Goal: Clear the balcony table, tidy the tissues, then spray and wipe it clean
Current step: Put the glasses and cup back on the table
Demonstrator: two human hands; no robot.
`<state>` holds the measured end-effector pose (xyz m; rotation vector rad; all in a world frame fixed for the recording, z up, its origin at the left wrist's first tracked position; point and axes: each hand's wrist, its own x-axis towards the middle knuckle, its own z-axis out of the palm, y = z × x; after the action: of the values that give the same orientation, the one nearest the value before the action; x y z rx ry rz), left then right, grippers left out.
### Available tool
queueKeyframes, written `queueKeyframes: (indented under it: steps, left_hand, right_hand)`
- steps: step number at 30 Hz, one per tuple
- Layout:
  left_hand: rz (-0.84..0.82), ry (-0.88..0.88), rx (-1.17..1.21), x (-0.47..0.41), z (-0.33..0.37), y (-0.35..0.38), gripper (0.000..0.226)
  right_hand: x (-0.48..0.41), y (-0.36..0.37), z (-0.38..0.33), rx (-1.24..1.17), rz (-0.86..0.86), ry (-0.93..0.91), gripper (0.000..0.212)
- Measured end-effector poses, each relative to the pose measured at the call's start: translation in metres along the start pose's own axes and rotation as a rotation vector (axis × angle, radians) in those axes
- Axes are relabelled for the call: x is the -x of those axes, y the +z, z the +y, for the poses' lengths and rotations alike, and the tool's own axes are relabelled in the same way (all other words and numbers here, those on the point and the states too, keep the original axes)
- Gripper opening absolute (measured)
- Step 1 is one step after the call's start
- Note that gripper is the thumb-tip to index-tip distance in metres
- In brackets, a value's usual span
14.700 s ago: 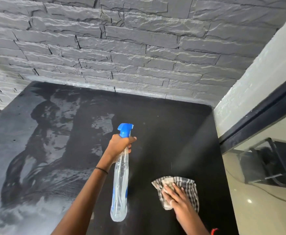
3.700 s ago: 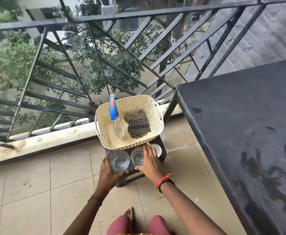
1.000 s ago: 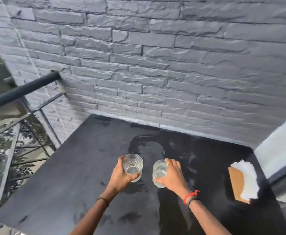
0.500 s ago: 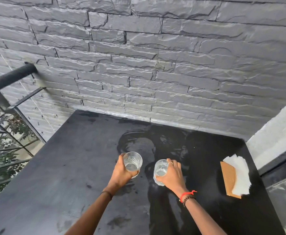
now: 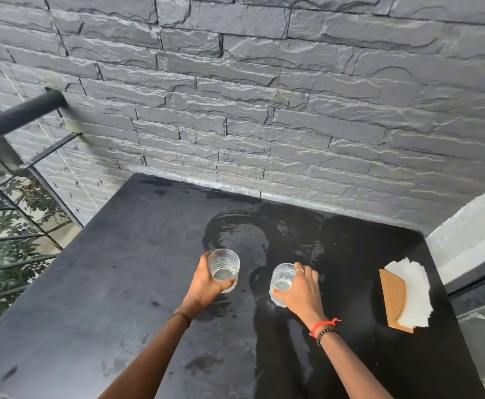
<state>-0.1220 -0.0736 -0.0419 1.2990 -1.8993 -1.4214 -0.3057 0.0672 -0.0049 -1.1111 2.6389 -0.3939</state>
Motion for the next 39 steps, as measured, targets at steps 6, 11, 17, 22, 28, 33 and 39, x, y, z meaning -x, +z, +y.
queueKeyframes:
  steps: [6,11,17,22,28,33,39]
  left_hand:
    - [-0.043,0.015,-0.026,-0.006,-0.003,-0.003,0.085]
    - [-0.025,-0.004,-0.084,-0.006,-0.003,-0.004,0.112]
    - [0.072,0.013,0.018,0.018,-0.009,-0.032,0.105]
    - [0.327,0.064,0.043,0.062,-0.028,-0.073,0.065]
    - [0.669,0.049,0.147,0.153,-0.076,-0.141,0.023]
    - [0.929,-0.059,0.191,0.243,-0.141,-0.180,0.011]
    - [1.048,-0.356,0.198,0.325,-0.247,-0.195,0.009]
  right_hand:
    - [0.000,-0.004,-0.002,0.032,-0.039,0.009,0.096]
    - [0.000,-0.009,-0.008,0.033,-0.094,0.040,0.118]
    - [0.009,-0.005,-0.049,0.098,0.031,-0.138,0.108]
    - [0.033,0.022,-0.117,-0.045,0.075,-0.387,0.077]
    - [0.109,0.079,-0.210,-0.211,-0.022,-0.650,0.056]
    - [0.194,0.141,-0.261,-0.419,-0.103,-0.850,0.042]
    - [0.291,0.237,-0.286,-0.453,-0.444,-0.936,0.044]
